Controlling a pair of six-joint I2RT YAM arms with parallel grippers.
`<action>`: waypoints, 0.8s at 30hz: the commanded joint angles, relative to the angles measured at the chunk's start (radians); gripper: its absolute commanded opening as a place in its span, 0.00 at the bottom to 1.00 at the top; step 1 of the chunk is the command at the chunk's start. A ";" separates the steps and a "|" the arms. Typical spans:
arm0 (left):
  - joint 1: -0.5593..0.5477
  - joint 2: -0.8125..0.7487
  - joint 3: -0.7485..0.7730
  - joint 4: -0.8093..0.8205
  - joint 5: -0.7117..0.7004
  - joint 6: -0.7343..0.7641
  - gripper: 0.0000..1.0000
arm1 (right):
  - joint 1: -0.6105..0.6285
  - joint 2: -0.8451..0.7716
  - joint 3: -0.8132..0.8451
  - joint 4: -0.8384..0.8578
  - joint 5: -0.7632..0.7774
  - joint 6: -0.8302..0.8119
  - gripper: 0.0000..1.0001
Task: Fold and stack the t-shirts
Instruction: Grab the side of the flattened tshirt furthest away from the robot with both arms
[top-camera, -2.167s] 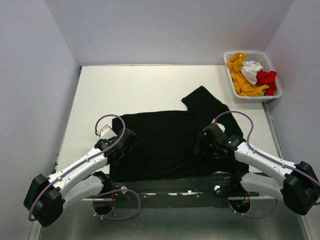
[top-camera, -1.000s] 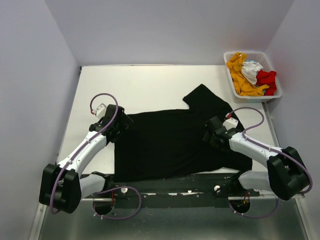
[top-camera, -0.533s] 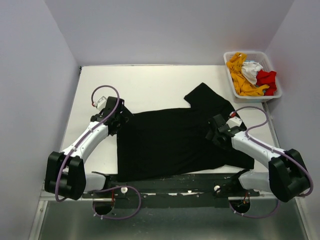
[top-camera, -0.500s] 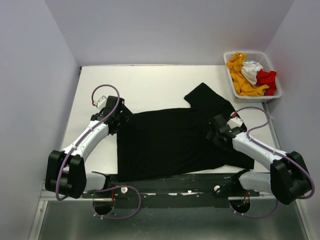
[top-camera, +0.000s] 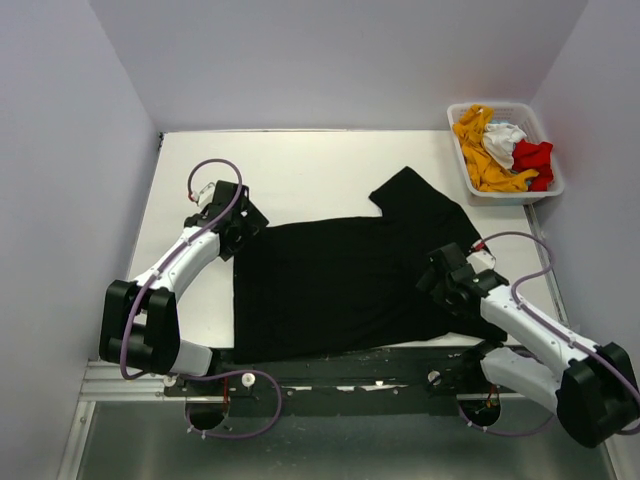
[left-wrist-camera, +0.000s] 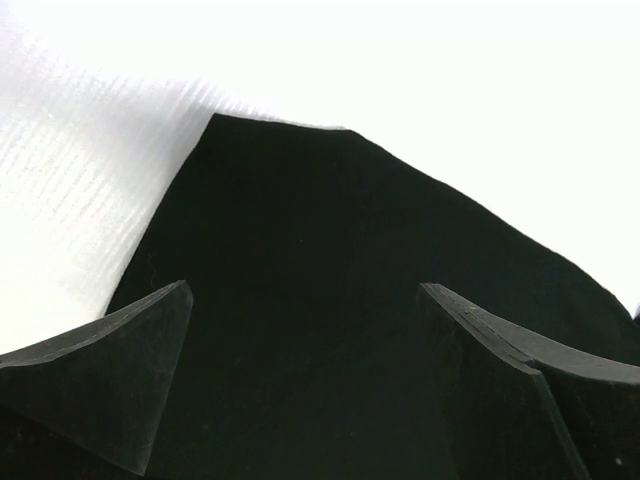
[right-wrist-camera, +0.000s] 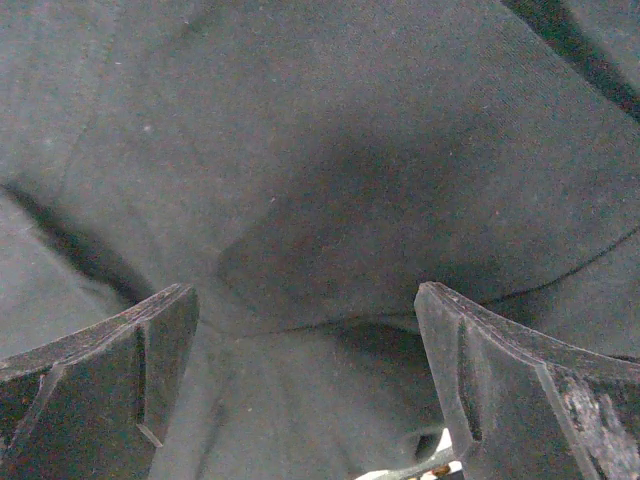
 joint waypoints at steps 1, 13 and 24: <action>0.022 -0.008 0.022 -0.004 0.018 0.031 0.99 | -0.004 -0.090 0.026 -0.063 -0.003 0.037 1.00; 0.079 0.033 0.030 0.006 0.097 0.058 0.99 | -0.009 0.225 0.397 0.438 0.113 -0.522 1.00; 0.165 0.212 0.147 0.012 0.174 0.097 0.99 | -0.156 0.989 1.125 0.493 -0.120 -0.779 1.00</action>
